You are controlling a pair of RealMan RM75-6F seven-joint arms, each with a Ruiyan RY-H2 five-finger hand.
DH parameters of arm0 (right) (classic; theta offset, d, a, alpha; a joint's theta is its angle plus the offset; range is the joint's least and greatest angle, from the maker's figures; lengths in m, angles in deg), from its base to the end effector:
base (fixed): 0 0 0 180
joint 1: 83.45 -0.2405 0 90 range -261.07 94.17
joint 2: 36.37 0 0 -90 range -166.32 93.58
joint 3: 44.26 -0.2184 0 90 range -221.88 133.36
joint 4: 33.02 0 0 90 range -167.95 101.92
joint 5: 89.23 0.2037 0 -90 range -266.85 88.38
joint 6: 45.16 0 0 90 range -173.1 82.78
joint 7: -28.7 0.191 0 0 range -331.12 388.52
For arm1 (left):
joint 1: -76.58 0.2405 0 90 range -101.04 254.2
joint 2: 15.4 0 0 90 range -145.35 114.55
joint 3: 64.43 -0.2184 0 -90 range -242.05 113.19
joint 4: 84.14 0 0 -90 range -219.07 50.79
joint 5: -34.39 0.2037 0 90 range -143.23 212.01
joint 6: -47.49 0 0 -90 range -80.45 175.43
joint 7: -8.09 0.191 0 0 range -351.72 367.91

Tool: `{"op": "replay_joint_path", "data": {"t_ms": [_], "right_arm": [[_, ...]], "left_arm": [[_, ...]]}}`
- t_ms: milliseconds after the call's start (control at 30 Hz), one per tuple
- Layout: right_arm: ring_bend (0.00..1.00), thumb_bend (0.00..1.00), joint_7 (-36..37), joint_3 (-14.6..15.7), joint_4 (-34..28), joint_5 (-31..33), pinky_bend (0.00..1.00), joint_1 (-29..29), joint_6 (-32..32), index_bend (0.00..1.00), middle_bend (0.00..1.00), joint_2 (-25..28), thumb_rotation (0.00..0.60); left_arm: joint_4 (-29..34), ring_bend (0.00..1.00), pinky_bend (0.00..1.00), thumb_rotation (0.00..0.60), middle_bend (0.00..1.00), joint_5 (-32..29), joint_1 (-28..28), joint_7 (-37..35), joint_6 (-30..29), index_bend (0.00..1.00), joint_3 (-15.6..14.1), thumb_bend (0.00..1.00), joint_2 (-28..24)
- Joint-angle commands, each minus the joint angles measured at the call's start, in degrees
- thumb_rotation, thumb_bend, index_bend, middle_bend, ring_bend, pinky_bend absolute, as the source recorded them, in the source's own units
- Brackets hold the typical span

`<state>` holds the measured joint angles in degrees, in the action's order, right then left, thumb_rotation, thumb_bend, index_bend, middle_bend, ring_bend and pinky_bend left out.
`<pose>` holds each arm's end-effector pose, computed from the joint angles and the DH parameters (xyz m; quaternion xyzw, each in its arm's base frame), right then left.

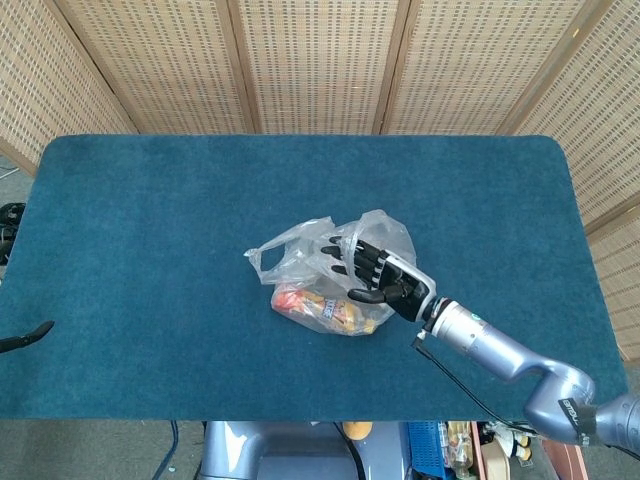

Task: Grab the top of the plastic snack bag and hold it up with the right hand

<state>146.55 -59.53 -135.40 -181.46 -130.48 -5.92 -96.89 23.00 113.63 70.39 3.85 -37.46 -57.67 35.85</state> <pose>-0.0311 -0.3365 0.0487 -0.2582 0.8503 -0.4238 0.1750 -0.2454 0.2395 0.2036 -0.5375 -0.4152 -0.4338 0.5920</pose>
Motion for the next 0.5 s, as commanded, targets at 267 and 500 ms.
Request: {"op": "replay_joint_path", "data": {"t_ms": [267, 500], "right_arm": [[0.18, 0.0, 7.6, 1.9, 8.1, -0.3, 0.06, -10.7, -6.8, 0.38, 0.4, -2.2, 0.6], [0.34, 0.0, 9.8, 2.8, 8.9, -1.0, 0.3, -12.7, -5.7, 0.46, 0.51, -1.2, 0.6]], "left_arm": [[-0.2, 0.0, 0.0, 0.6, 0.0, -0.4, -0.2, -0.6, 0.6, 0.0, 0.2, 0.05, -0.1], [-0.5, 0.0, 0.0, 0.6, 0.0, -1.4, -0.7, -0.8, 1.6, 0.0, 0.5, 0.05, -0.2]]}}
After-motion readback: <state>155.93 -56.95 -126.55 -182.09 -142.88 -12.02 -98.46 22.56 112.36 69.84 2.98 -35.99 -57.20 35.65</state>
